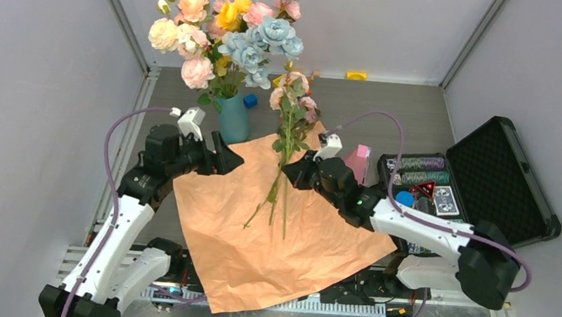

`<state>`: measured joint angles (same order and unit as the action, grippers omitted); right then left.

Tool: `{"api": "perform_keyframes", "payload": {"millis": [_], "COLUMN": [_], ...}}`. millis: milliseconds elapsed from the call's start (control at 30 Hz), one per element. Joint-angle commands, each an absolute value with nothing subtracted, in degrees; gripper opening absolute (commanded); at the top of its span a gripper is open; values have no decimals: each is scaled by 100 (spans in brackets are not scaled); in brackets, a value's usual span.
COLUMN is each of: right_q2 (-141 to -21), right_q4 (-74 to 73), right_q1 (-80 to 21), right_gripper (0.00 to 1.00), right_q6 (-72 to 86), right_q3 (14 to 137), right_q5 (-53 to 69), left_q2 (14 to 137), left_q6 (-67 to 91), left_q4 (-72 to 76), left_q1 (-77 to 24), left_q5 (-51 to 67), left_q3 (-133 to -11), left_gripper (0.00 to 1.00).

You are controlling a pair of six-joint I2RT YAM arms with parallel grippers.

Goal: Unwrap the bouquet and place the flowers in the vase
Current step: Pick up the fake flower from the wrapping paper, then insert the fake flower into the vase.

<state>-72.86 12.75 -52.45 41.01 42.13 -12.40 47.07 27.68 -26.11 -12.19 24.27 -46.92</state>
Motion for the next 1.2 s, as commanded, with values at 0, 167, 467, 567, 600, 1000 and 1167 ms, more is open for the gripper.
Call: {"api": "perform_keyframes", "payload": {"millis": [0, 167, 467, 567, 600, 1000, 1167], "right_q2": [-6364, -5591, -4486, -4321, -4296, -4869, -5018], "right_q4": [1634, 1495, 785, 579, 562, 571, 676], "right_q1": [-5280, -5282, -5278, -5290, -5291, -5317, -5326], "right_gripper": [0, 0, 0, 0, 0, 0, 0], "right_q6": [4032, 3710, 3067, 2965, 2955, 2537, 2505], "right_q3": [3659, 3437, 3673, 3987, 4037, 5057, 5121], "right_q5": [-1587, -1360, -276, 175, 358, 1409, 1452], "left_q2": [4565, 4648, 5285, 5412, 5438, 5548, 5428], "left_q6": [3596, 4291, 5038, 5103, 5118, 5259, 5295], "left_q4": [-2010, -1386, 154, 404, 469, 729, 689], "left_q1": [-1812, -2828, -4051, -4061, -4061, -4065, -4066], "left_q5": [2515, 2063, 1514, 1598, 1625, 2065, 2058], "left_q3": [-4692, -4665, -5062, -5371, -5477, -5979, -5912], "left_gripper": [85, 85, 85, 86, 86, 78, 58]}}
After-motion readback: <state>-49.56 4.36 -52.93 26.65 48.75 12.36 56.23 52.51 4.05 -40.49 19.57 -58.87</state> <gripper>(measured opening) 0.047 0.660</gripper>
